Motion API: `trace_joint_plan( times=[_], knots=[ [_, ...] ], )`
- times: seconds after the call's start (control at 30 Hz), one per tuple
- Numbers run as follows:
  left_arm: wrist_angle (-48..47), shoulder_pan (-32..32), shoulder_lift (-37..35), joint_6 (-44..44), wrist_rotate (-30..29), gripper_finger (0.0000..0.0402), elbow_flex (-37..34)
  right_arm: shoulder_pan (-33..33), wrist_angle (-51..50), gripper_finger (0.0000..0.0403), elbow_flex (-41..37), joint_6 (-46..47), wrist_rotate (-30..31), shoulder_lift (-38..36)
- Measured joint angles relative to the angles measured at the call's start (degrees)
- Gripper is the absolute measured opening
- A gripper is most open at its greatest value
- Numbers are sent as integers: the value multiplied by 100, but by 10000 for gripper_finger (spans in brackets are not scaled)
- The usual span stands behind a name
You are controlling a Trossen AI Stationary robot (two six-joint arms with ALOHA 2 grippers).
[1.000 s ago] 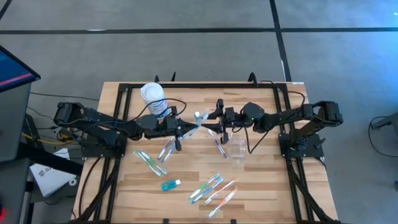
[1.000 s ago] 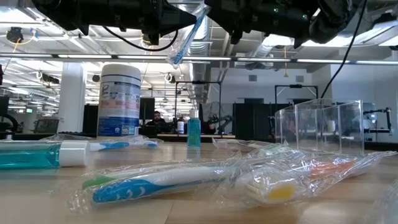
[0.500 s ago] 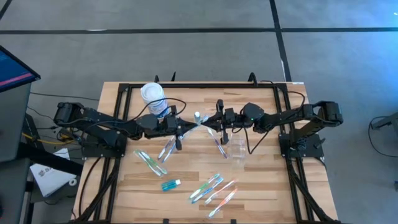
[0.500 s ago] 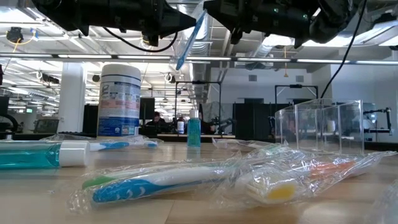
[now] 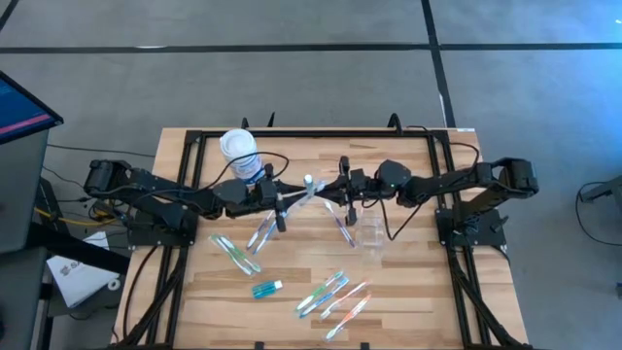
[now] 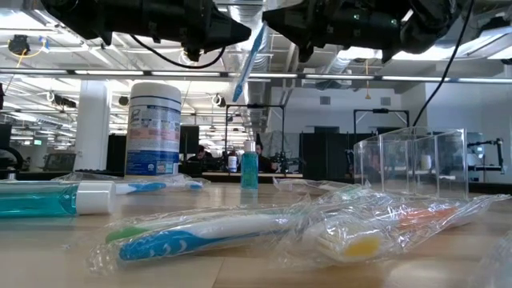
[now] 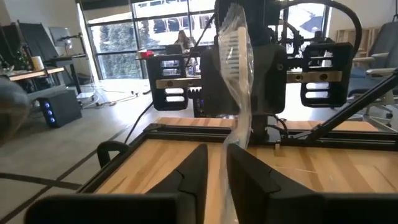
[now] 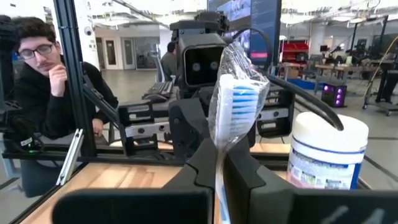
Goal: Pick & Place toothbrushing station
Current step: Put the blue toothbrush into the transparent organizer
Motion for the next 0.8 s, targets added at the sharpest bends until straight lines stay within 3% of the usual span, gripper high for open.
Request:
trace_joint_plan(
  times=[0.23,0.63,0.8],
  knots=[
    [-203,-70,0,-17,0,74,0,-53,-1334,1,0,-90,361,-731],
    [-302,-98,0,-33,1,66,0,361,-4073,1,0,121,1946,-2223],
    [-340,-98,0,-63,1,66,0,674,-4741,0,-9,262,2750,-2628]
  ],
)
